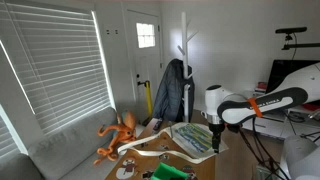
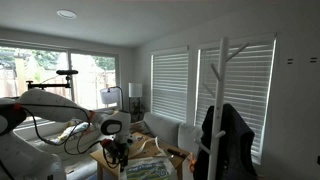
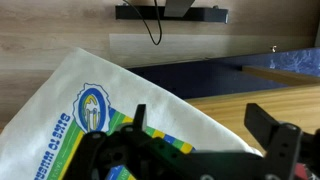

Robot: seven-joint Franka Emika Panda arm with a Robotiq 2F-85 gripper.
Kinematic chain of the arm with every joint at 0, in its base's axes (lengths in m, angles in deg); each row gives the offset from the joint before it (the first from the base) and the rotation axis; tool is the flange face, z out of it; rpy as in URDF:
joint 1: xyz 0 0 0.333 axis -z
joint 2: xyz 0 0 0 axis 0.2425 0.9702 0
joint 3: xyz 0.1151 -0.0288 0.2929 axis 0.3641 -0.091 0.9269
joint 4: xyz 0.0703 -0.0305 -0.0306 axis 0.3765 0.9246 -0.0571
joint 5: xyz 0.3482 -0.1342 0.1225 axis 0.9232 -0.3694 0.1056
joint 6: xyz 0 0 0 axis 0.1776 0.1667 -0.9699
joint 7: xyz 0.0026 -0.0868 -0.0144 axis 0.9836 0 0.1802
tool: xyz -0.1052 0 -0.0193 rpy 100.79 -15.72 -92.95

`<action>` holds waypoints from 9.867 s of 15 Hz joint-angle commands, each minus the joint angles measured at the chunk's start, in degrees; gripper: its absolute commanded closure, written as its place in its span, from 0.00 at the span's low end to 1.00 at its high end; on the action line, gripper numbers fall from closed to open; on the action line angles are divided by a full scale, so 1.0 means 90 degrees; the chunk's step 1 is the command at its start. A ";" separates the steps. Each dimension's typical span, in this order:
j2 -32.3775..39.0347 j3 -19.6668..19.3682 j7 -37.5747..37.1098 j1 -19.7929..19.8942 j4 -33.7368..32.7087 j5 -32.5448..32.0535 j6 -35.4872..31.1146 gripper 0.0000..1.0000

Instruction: Place the spoon on the front left corner of the table

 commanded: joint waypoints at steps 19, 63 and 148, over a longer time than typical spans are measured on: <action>0.1831 -0.0182 -0.2042 0.0676 -0.2264 0.0499 -0.0670 0.00; 0.5407 -0.0133 -0.2557 0.0515 -0.4627 0.2310 -0.2903 1.00; 0.7041 0.1450 -0.0286 -0.1550 -0.7936 0.1296 -0.0183 0.45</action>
